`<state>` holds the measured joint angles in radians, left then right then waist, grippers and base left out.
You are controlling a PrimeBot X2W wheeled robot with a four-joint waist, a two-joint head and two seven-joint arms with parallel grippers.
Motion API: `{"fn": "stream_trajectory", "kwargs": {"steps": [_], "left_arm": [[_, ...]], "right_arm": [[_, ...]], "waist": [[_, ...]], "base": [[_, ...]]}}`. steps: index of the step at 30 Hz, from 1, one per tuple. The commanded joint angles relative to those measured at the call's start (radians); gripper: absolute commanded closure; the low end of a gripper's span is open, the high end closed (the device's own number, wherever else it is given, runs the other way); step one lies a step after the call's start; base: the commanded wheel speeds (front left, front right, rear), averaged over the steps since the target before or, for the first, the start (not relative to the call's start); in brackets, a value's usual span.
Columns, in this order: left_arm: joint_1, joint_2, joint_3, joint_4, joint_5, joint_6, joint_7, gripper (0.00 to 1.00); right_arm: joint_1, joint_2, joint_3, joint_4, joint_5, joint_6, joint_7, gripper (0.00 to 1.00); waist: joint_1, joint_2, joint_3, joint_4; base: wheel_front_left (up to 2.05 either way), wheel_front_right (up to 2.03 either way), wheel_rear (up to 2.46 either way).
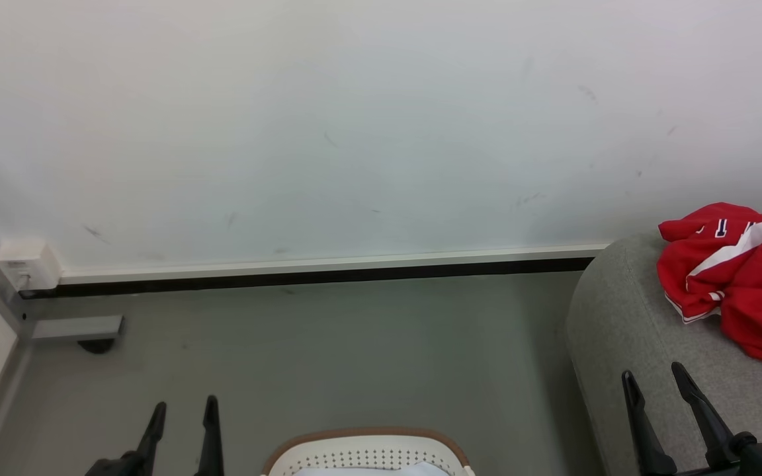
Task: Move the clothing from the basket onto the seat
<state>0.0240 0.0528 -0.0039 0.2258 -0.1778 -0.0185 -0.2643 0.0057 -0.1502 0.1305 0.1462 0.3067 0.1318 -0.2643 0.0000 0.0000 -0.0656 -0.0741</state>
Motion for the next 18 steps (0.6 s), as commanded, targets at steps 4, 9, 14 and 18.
{"fn": "stream_trajectory", "kwargs": {"steps": [4, 9, 14, 18], "left_arm": [[-0.005, 0.000, 0.010, 0.011, 0.021, -0.008, 0.000, 0.00], [0.006, -0.006, 0.006, 0.040, -0.002, -0.017, 0.003, 1.00], [-0.008, -0.007, 0.022, 0.059, -0.081, -0.022, 0.034, 1.00], [-0.015, -0.007, 0.026, 0.055, -0.160, -0.027, 0.053, 1.00]], "right_arm": [[-0.006, 0.003, 0.005, 0.002, 0.005, -0.002, 0.000, 0.00], [0.007, 0.003, 0.005, 0.016, 0.007, 0.000, 0.001, 1.00], [0.008, 0.008, -0.006, 0.026, 0.083, 0.000, 0.020, 1.00], [-0.001, 0.011, -0.017, 0.030, 0.156, 0.000, 0.039, 1.00]], "waist": [[0.0000, 0.0000, 0.002, -0.001], [0.0002, 0.0000, 0.002, -0.001], [0.0001, 0.0000, 0.004, 0.002], [0.0001, 0.0000, 0.006, 0.004]], "base": [[0.00, 0.00, 0.00], [0.00, 0.00, 0.00], [0.00, 0.00, 0.00], [0.00, 0.00, 0.00]]}}
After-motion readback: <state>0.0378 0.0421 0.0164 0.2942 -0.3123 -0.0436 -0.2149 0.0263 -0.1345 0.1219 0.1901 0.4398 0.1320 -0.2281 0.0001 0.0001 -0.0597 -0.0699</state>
